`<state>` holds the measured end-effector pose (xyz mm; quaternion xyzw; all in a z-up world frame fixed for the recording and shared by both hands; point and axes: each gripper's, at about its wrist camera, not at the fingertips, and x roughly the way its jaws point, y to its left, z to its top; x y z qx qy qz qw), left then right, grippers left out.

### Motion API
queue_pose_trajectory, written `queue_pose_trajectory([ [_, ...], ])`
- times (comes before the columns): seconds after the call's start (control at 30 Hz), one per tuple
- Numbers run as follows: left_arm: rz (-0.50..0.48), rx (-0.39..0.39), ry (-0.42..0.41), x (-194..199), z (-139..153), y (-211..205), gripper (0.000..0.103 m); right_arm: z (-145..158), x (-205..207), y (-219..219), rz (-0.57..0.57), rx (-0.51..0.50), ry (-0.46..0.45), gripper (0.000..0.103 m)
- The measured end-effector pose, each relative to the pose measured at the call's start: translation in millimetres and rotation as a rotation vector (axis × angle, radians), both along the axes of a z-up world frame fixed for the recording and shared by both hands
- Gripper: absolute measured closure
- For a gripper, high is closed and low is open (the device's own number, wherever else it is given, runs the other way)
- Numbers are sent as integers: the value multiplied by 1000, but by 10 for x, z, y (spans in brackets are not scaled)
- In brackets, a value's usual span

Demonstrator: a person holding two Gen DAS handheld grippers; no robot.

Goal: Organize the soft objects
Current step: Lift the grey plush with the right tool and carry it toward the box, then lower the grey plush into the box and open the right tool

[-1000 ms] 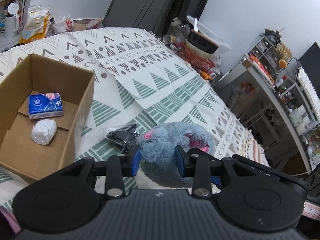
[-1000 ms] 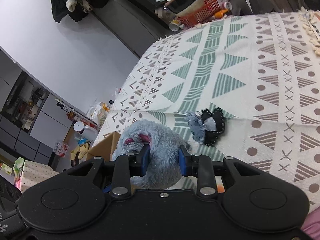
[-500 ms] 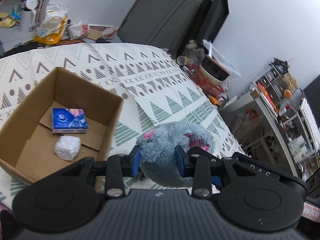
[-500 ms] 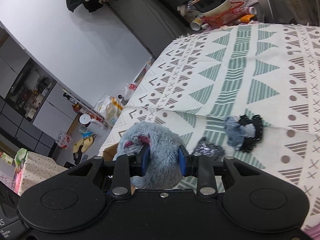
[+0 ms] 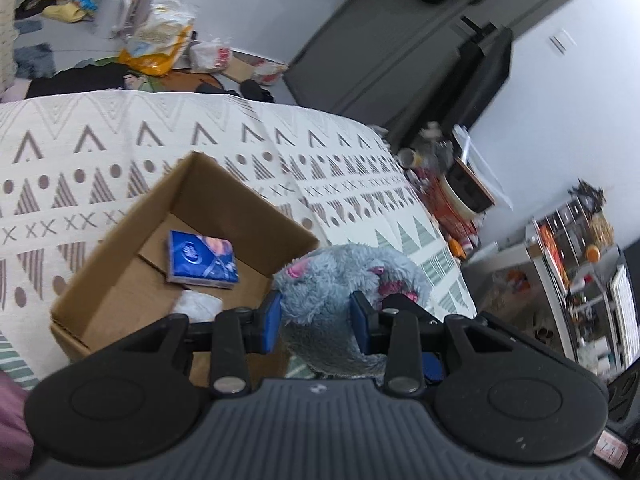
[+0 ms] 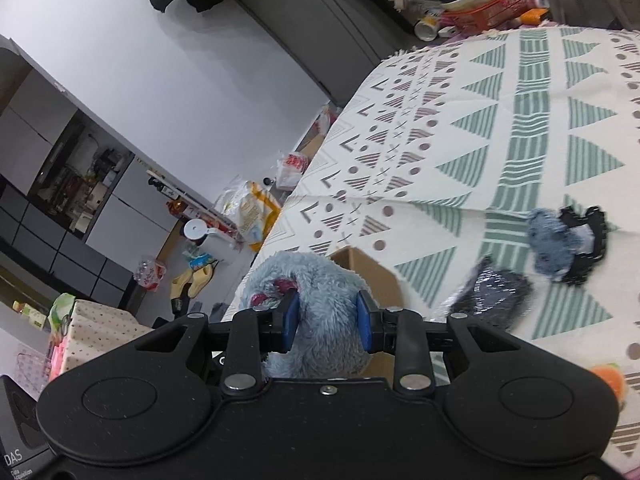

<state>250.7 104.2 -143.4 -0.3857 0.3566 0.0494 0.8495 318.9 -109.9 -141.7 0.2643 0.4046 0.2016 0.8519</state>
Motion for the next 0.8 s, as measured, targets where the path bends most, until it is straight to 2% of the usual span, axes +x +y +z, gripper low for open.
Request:
queue_pose_trajectory([
  [0.47,180,-71,48,-75,-133,451,67,-187,140,435,47,45,65,73],
  [0.63,244,-68,86,-105,-198,542,67,-296,133,550,62,50,94,70],
  [0.8,312,-64,107,-154,-232,642,73,-328,133,543,53,46,98,69],
])
